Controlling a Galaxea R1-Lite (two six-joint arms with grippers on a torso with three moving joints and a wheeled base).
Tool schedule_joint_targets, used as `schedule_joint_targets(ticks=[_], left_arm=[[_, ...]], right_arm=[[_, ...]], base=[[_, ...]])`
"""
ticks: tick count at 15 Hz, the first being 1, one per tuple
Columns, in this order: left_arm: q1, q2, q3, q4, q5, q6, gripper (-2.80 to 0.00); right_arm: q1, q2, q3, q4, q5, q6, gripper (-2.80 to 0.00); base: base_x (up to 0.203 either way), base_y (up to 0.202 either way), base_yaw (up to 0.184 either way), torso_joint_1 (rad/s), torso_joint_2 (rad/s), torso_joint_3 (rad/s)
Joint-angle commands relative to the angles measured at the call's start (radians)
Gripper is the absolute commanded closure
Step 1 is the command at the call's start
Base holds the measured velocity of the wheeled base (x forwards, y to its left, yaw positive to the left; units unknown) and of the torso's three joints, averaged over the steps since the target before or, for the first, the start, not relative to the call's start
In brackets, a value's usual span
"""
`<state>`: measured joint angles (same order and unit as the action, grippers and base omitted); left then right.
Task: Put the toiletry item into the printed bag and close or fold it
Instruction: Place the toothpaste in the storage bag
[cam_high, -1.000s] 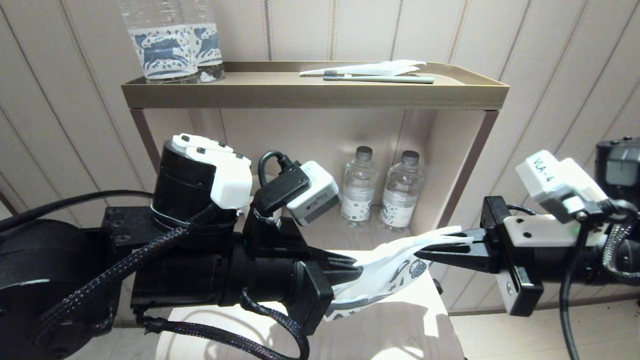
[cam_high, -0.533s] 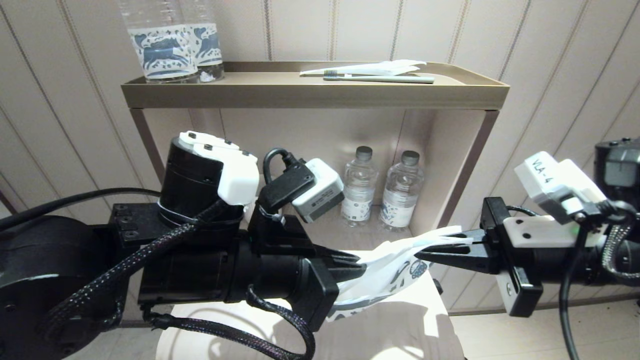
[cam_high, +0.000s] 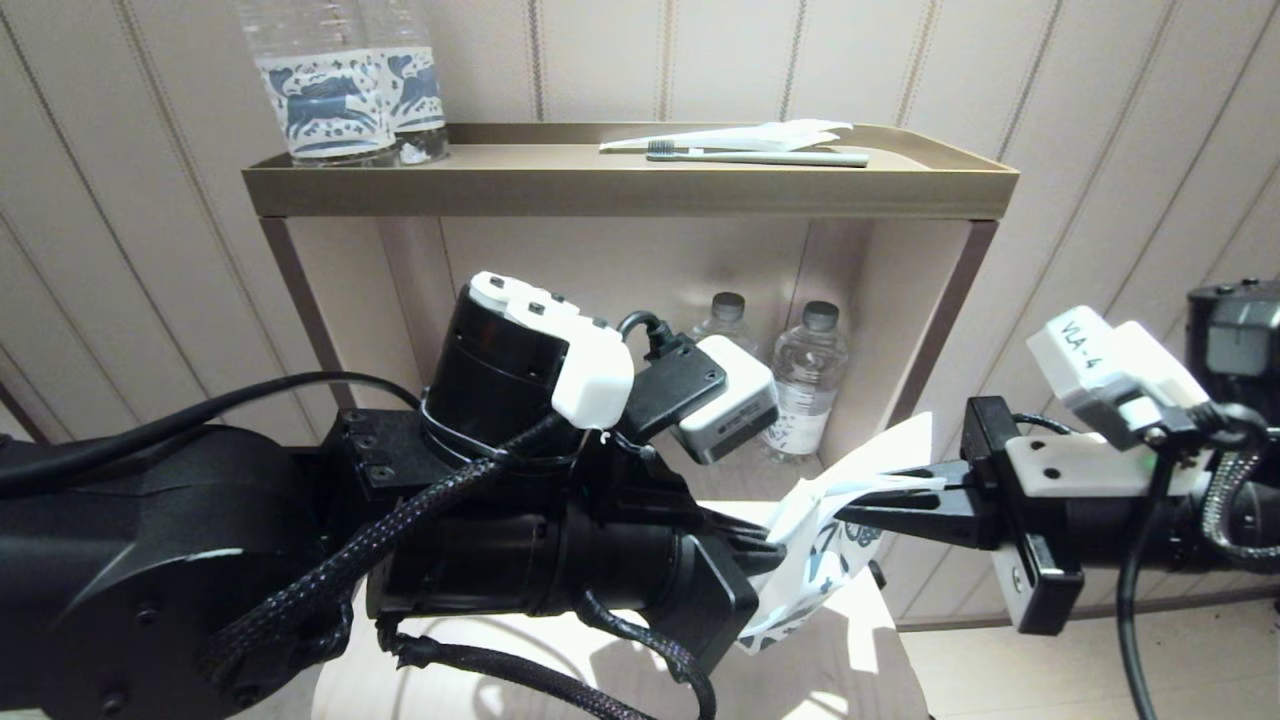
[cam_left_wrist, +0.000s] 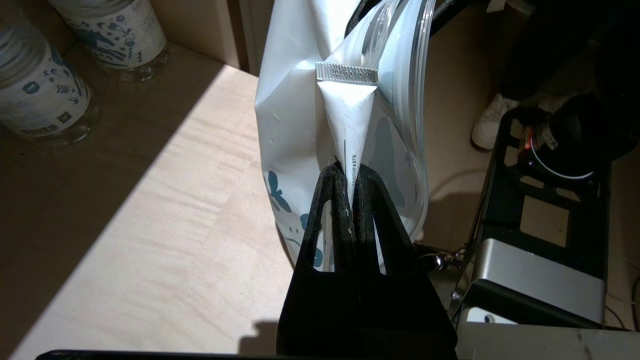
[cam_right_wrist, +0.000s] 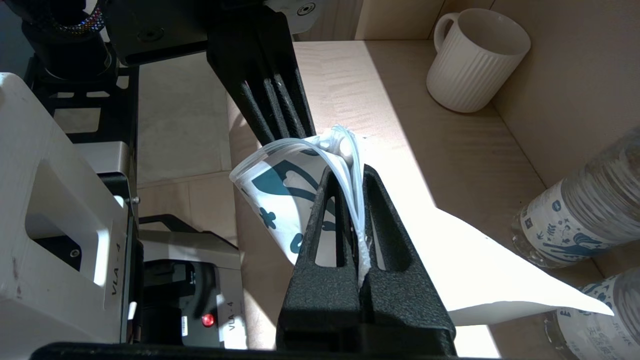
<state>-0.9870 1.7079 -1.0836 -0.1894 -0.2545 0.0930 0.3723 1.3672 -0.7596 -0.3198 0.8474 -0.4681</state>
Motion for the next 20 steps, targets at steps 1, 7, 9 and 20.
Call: schedule_joint_targets(ticks=[1, 7, 9, 20], left_arm=[[-0.001, -0.011, 0.02, -0.001, -0.001, -0.001, 0.0], [0.047, -0.099, 0.098, -0.001, 0.055, 0.001, 0.0], [0.075, -0.129, 0.109, 0.004, 0.065, 0.001, 0.0], [0.069, -0.187, 0.087, 0.037, 0.2, 0.045, 0.0]], right_arm=[[0.0, 0.003, 0.0, -0.002, 0.005, -0.003, 0.0], [0.0, 0.018, 0.002, -0.004, 0.004, -0.003, 0.0], [0.002, 0.018, 0.005, -0.005, 0.002, -0.001, 0.0], [0.057, 0.127, 0.055, -0.157, -0.122, -0.002, 0.0]], base=[[0.0, 0.0, 0.0, 0.0, 0.0, 0.0], [0.0, 0.0, 0.0, 0.0, 0.0, 0.0], [0.0, 0.0, 0.0, 0.0, 0.0, 0.0], [0.0, 0.0, 0.0, 0.0, 0.0, 0.0]])
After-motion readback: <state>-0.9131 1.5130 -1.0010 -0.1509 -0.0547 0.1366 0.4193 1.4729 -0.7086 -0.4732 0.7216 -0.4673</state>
